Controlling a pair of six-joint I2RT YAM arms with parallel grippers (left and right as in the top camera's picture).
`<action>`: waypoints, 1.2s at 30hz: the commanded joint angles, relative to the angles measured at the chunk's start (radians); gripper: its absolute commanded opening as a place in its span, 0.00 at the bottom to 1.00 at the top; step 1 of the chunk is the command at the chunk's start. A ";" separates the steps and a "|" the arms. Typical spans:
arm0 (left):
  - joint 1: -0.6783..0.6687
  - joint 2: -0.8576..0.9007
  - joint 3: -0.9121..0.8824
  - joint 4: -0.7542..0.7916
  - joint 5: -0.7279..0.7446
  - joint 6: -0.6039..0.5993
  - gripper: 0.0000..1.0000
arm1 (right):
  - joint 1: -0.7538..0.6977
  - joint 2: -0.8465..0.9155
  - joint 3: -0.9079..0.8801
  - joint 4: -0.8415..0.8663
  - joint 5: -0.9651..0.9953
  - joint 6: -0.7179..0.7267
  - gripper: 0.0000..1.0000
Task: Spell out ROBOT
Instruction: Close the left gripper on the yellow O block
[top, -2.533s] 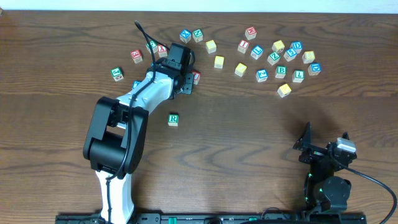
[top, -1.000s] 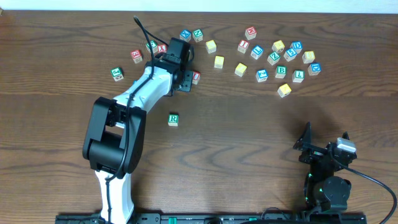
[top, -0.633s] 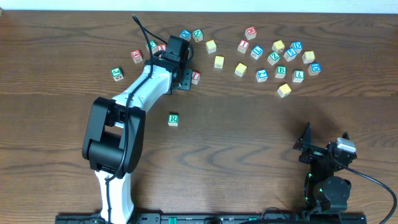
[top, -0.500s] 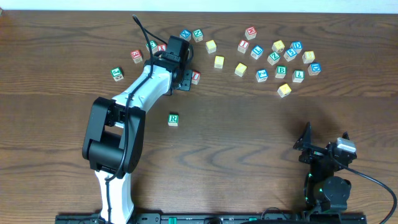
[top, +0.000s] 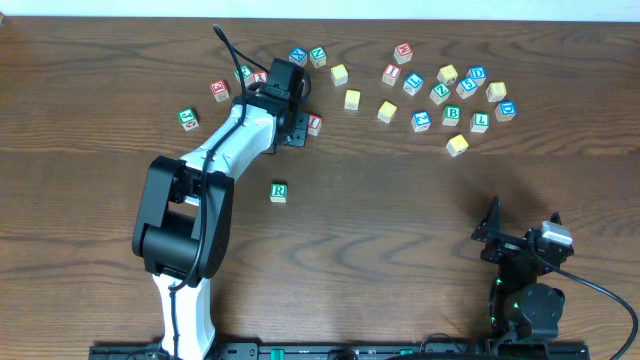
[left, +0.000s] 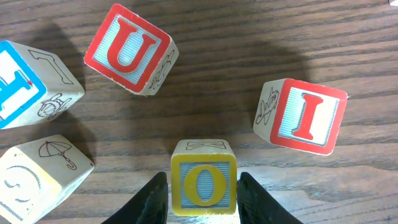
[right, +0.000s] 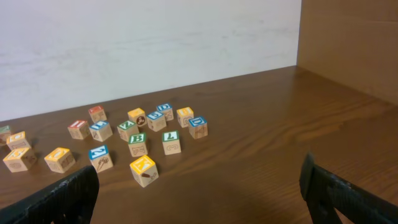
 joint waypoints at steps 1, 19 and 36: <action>0.004 0.007 0.027 -0.003 -0.005 0.005 0.37 | 0.014 -0.002 -0.001 -0.004 0.012 0.014 0.99; 0.004 0.017 0.027 -0.002 -0.005 0.005 0.43 | 0.014 -0.002 -0.001 -0.004 0.012 0.014 0.99; 0.004 0.034 0.027 0.012 -0.005 0.005 0.43 | 0.014 -0.002 -0.001 -0.004 0.012 0.014 0.99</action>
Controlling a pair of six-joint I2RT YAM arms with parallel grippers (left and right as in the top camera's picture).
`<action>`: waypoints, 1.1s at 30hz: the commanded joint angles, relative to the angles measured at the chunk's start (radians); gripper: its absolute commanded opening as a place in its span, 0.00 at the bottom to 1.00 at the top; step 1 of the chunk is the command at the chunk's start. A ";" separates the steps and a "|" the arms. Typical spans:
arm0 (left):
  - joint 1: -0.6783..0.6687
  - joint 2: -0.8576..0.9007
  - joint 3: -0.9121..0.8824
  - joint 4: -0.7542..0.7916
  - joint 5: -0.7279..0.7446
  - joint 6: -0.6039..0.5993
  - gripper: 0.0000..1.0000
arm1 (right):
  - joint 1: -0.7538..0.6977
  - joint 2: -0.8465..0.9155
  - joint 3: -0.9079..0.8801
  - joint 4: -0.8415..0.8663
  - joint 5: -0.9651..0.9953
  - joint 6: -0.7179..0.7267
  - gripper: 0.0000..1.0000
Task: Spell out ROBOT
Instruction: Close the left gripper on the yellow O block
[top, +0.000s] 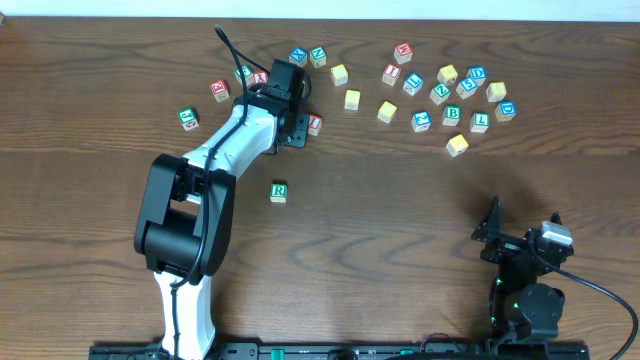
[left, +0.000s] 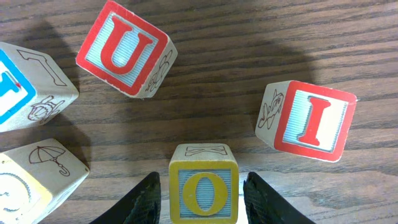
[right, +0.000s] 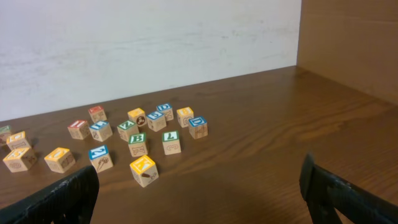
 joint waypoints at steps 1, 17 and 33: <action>0.004 0.020 0.027 0.000 -0.005 0.006 0.43 | 0.014 -0.002 -0.001 -0.004 0.012 0.014 0.99; 0.004 0.021 0.026 0.000 -0.005 0.006 0.43 | 0.014 -0.002 -0.001 -0.004 0.012 0.014 0.99; 0.004 0.026 0.016 0.001 -0.006 0.006 0.43 | 0.014 -0.002 -0.001 -0.004 0.012 0.014 0.99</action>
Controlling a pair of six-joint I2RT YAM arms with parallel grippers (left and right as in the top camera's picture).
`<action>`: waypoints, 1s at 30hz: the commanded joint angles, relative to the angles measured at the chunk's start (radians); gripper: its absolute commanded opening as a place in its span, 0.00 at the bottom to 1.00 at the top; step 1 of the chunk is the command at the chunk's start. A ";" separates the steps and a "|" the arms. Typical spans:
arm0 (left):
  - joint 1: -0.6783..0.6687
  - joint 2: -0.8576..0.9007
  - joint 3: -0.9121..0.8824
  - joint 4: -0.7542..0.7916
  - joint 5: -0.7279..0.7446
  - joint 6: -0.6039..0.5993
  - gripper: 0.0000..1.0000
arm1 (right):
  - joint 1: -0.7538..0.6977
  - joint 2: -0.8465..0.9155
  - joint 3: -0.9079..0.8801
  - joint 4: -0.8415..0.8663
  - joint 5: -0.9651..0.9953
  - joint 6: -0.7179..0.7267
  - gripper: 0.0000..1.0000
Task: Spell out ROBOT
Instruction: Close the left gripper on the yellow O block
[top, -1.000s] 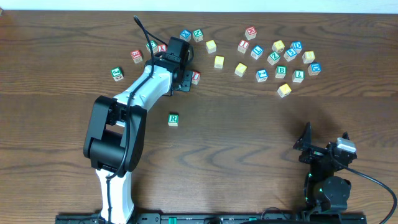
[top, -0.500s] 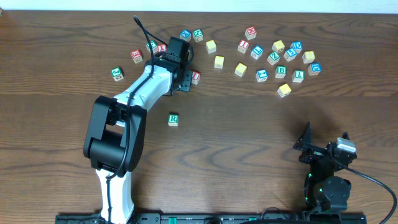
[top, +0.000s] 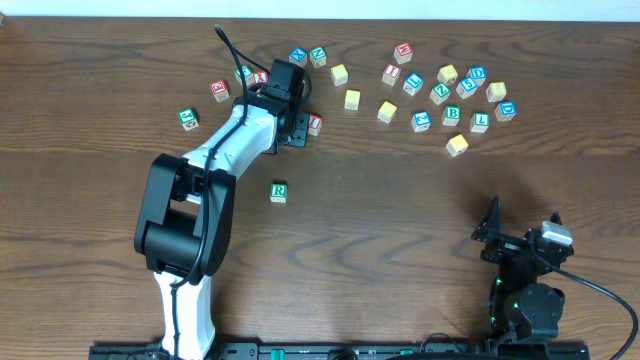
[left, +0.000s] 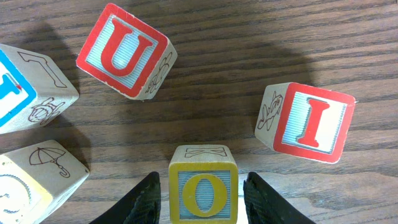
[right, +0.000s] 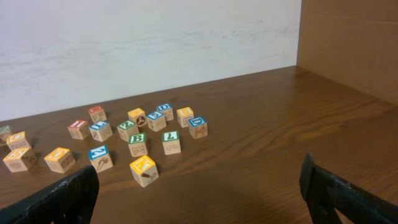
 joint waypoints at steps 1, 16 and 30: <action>0.004 0.026 0.016 -0.003 -0.005 0.006 0.43 | 0.014 -0.002 -0.001 -0.004 0.012 0.015 0.99; 0.004 0.059 0.015 -0.002 -0.005 0.006 0.43 | 0.014 -0.002 -0.001 -0.004 0.012 0.015 0.99; 0.004 0.060 0.016 0.028 -0.005 0.006 0.43 | 0.014 -0.002 -0.001 -0.004 0.012 0.015 0.99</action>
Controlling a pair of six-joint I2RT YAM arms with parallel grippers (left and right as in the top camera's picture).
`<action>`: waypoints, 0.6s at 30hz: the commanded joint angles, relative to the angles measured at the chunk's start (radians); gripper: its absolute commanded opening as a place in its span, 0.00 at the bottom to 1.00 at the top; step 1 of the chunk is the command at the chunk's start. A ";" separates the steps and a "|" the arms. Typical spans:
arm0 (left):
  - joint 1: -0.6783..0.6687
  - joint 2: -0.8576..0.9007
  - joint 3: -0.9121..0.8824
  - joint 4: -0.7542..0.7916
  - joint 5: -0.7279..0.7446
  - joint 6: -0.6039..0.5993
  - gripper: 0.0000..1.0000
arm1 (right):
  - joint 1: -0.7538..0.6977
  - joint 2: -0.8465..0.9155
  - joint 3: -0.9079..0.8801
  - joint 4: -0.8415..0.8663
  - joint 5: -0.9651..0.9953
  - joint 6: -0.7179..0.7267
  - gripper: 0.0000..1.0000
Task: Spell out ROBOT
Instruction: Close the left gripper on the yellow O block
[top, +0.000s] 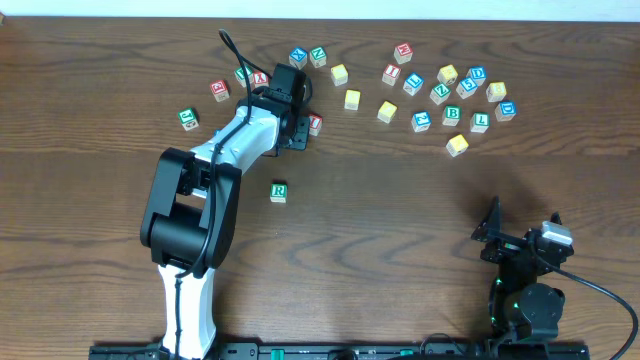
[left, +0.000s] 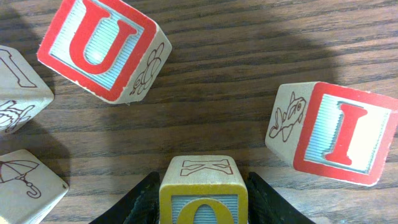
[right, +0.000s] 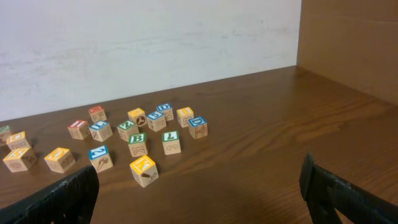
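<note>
A yellow-framed O block (left: 203, 193) sits on the table between the fingers (left: 151, 200) of my left gripper (left: 203, 188), which press against both its sides. Seen from overhead, that left gripper (top: 290, 106) is at the back left among the loose blocks and hides the O. A green R block (top: 278, 191) lies alone nearer the middle. A green B block (top: 452, 114) is in the right cluster. My right gripper (top: 520, 245) rests open at the front right, holding nothing.
A red U block (left: 99, 46) lies just beyond the O on the left and a red I block (left: 339, 134) on the right. Two pale blocks sit at the left edge. Several more letter blocks (right: 143, 170) spread along the back right.
My left gripper has come lower and closer over the O block, and its fingers, then apart from the block's sides, now press on them. The right arm has not moved.
My left gripper stood open around the O block at every earlier moment, shifting only slightly over it. Now it is lower and shut on the block. The R block and the right arm stayed where they were.
</note>
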 joint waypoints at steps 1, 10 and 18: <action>0.004 0.014 0.016 0.004 -0.006 0.006 0.43 | 0.014 -0.002 -0.001 -0.004 0.012 0.015 0.99; 0.004 0.014 0.027 -0.003 -0.006 0.006 0.36 | 0.014 -0.002 -0.001 -0.004 0.012 0.015 0.99; 0.004 0.014 0.029 -0.017 -0.006 0.006 0.36 | 0.014 -0.002 -0.001 -0.004 0.012 0.015 0.99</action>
